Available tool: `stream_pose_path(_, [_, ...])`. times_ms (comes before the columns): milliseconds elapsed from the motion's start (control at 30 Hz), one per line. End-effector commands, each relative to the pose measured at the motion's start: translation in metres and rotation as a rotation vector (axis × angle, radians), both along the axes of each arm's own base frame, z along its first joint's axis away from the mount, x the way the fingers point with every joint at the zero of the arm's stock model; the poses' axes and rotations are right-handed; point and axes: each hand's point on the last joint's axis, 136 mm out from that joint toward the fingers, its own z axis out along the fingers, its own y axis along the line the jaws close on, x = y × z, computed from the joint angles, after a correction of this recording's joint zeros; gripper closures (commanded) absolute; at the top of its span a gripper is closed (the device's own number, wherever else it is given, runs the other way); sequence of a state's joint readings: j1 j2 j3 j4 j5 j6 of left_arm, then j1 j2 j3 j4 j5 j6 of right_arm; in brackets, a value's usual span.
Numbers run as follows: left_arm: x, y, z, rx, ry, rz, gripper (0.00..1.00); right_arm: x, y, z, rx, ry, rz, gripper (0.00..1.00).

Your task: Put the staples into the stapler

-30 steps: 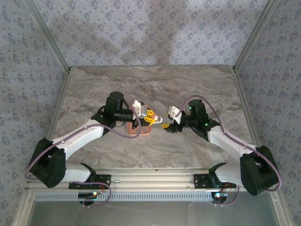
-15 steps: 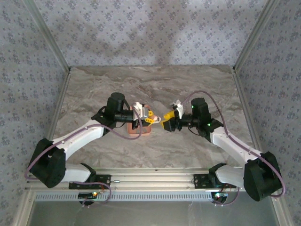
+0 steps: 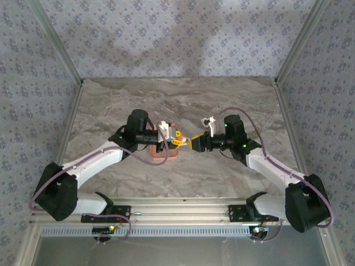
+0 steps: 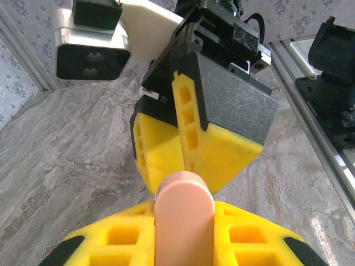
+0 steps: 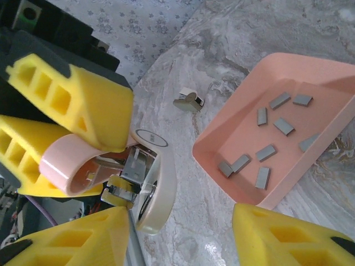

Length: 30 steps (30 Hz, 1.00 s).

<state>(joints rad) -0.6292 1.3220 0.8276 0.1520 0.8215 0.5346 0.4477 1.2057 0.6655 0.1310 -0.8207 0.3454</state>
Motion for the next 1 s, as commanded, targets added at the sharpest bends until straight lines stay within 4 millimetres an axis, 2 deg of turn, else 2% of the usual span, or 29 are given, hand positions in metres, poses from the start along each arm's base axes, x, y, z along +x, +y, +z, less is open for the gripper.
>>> stream_pose_path(0, [-0.008, -0.004, 0.008, -0.033, -0.024, -0.044, 0.84, 0.005, -0.004, -0.018, -0.041, 0.059, -0.049, 0.49])
stream_pose_path(233, [-0.009, -0.006, 0.022, -0.098, -0.027, -0.051, 0.84, 0.017, -0.01, -0.06, -0.105, 0.152, -0.11, 0.51])
stream_pose_path(367, [-0.01, -0.006, 0.028, -0.122, -0.034, -0.046, 0.85, 0.018, -0.004, -0.071, -0.108, 0.169, -0.097, 0.51])
stream_pose_path(700, [-0.009, -0.007, 0.032, -0.146, -0.034, -0.043, 0.84, 0.021, 0.013, -0.065, -0.092, 0.126, -0.07, 0.5])
stream_pose_path(967, [-0.006, -0.003, 0.023, -0.1, -0.051, -0.005, 0.84, 0.012, 0.0, -0.056, -0.08, 0.111, -0.065, 0.45])
